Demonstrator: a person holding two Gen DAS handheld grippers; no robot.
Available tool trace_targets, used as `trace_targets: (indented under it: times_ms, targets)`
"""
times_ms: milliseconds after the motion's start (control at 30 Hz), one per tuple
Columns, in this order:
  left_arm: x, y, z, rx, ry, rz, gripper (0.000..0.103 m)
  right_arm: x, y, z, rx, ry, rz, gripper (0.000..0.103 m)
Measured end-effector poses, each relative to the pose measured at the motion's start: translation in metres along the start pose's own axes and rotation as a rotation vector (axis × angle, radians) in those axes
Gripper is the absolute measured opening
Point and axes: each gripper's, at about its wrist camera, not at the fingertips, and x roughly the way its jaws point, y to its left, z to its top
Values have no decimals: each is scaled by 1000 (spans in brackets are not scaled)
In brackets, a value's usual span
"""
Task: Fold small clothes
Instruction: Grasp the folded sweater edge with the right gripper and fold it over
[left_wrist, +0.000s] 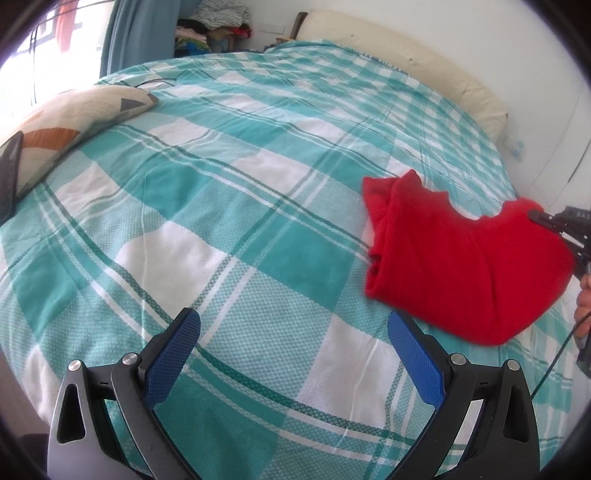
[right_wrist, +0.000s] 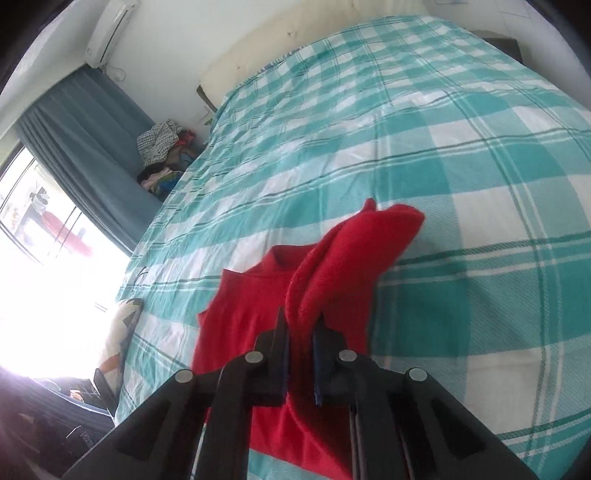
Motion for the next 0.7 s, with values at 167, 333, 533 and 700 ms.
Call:
trace_targets:
  times_ms: [167, 333, 533, 700]
  targets:
    - [0, 20, 2, -36, -7, 33, 102, 77, 84, -17, -149, 79, -30, 10]
    - [0, 36, 4, -59, -12, 60, 101, 145, 121, -56, -253, 151, -60, 10]
    - [2, 45, 6, -84, 2, 55, 101, 157, 99, -66, -14, 254, 295, 43]
    - [3, 46, 7, -94, 12, 45, 101, 90, 96, -47, -210, 98, 142, 44]
